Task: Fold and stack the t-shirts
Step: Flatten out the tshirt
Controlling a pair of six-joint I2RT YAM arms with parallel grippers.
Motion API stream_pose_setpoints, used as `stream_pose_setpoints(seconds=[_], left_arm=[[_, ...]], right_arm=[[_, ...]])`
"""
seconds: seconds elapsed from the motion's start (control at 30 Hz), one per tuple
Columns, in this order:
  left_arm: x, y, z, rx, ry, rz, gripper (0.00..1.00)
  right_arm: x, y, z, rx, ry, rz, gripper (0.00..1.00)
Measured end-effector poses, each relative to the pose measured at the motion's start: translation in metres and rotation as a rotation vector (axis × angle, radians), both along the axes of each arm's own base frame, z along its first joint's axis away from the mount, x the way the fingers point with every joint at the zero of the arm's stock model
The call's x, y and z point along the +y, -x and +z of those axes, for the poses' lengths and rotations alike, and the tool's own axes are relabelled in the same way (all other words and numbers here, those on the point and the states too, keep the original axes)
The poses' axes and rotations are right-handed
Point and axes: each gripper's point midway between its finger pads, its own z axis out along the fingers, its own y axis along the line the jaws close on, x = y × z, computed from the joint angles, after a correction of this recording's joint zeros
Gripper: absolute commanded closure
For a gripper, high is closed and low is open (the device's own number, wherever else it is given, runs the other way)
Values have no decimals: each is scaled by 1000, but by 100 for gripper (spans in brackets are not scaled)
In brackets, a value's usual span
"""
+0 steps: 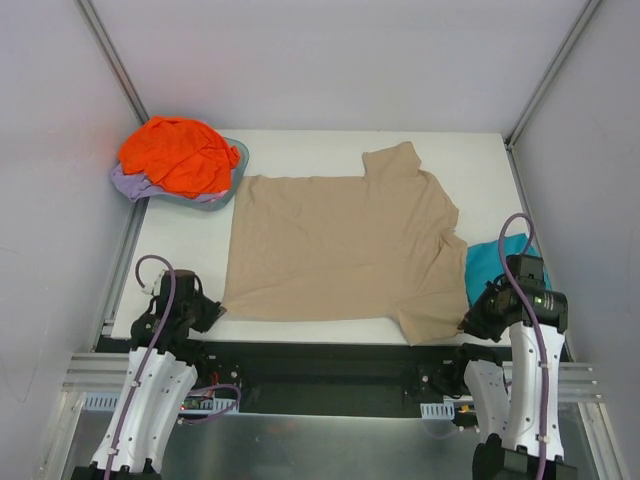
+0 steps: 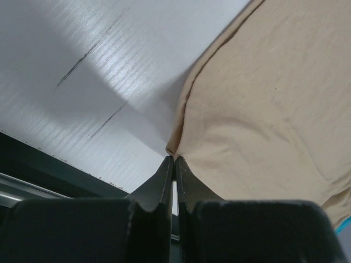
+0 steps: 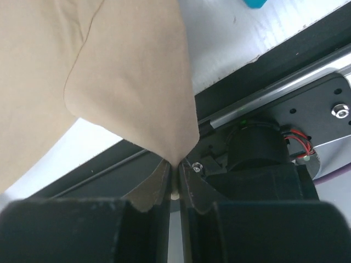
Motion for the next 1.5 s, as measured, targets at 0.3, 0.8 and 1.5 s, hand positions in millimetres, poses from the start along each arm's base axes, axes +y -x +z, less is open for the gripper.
stream_pose_setpoints(seconds=[0.3, 0.8, 1.5], left_arm=[[10, -12, 29, -68, -47, 37, 100], [17, -71, 341, -850, -117, 14, 100], [44, 85, 611, -1592, -315, 83, 100]], right_arm=[[7, -24, 3, 7, -65, 63, 93], [-5, -95, 308, -981, 109, 17, 95], [-17, 56, 555, -1875, 292, -149, 91]])
